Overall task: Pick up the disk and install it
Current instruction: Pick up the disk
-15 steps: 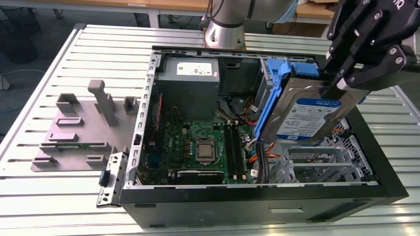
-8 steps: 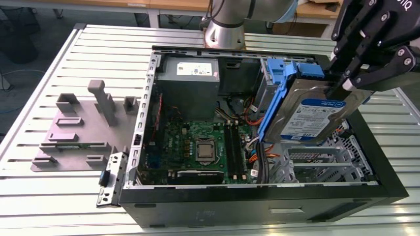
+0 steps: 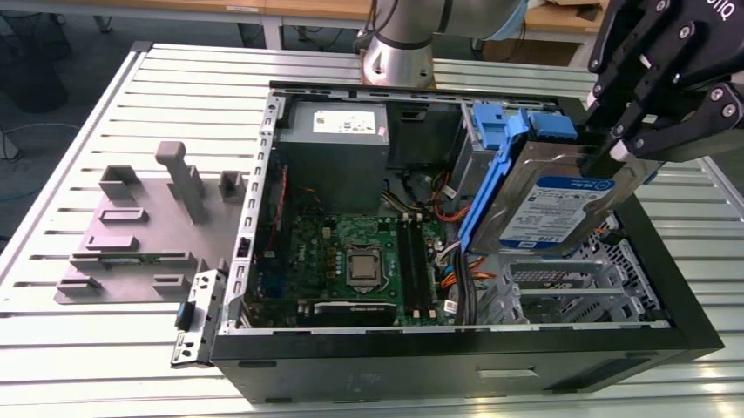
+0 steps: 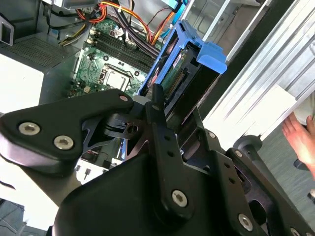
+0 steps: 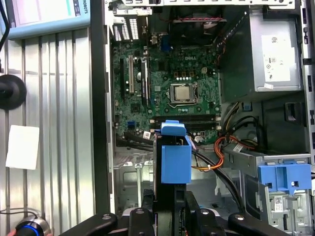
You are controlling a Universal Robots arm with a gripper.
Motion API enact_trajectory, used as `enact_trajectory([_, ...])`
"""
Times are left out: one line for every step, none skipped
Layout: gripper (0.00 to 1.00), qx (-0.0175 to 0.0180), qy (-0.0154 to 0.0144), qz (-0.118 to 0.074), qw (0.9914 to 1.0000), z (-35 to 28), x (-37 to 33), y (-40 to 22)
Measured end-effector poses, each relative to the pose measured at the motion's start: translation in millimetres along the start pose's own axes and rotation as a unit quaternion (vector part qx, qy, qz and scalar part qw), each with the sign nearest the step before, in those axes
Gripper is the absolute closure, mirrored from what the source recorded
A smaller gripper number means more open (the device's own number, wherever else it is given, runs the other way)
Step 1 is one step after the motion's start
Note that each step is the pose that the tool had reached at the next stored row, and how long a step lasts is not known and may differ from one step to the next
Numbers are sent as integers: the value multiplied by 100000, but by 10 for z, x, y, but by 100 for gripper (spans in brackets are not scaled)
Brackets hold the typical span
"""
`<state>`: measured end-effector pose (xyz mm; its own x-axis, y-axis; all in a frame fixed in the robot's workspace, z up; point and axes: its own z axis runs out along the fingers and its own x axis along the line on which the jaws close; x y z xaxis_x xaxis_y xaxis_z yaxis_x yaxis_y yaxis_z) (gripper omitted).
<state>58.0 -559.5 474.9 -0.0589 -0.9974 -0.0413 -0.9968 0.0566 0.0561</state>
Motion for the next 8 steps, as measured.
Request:
enact_trajectory([65, -14, 21, -361, 99999, 1, 0, -5])
enact_trajectory([65, -29, 39, -694, 99998, 3, 0, -11])
enact_trajectory([65, -38, 47, -955, 99995, 5, -1, -17])
enact_trajectory([65, -43, 54, -1049, 99994, 7, -1, -21])
enact_trajectory([65, -42, 54, -1066, 99994, 11, -1, -23])
enact_trajectory([65, -44, 60, -1078, 99994, 14, -1, -27])
enact_trajectory([65, -44, 53, -1082, 99994, 19, -1, -33])
enact_trajectory([65, -46, 58, -1078, 99994, 21, -1, -42])
